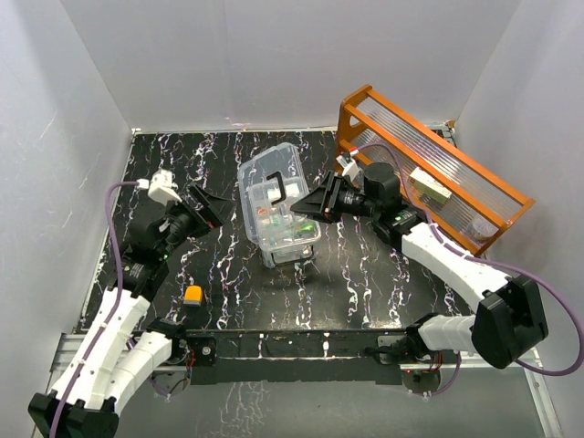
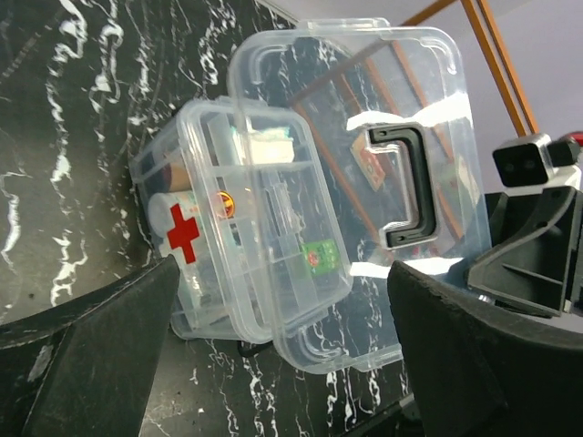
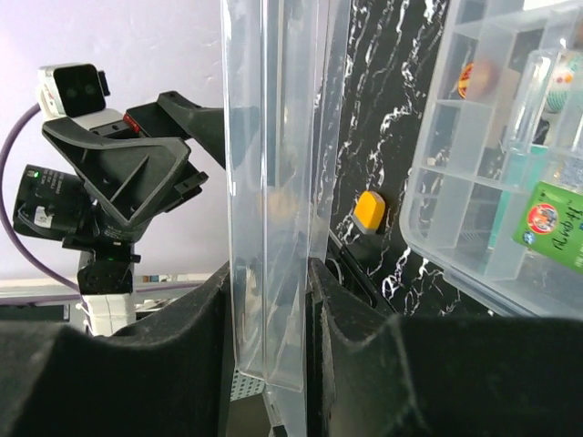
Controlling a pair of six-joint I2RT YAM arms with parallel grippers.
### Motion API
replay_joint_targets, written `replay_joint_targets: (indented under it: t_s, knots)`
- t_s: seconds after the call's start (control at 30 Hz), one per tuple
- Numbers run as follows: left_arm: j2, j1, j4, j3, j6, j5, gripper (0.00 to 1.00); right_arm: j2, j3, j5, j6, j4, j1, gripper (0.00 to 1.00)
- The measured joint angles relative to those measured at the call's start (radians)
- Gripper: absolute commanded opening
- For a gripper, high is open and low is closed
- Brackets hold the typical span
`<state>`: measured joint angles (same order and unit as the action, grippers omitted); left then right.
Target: Organize the medicine kit
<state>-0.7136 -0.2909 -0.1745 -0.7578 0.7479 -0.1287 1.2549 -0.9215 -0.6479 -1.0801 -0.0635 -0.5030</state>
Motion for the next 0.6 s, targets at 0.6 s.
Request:
replay_joint_targets:
  t_s: [0.6]
  knots:
    - [-0.239, 0.0, 0.167, 0.051, 0.059, -0.277, 0.81, 0.076, 0.03, 0.005, 0.032, 0.038, 0.035, 0.15]
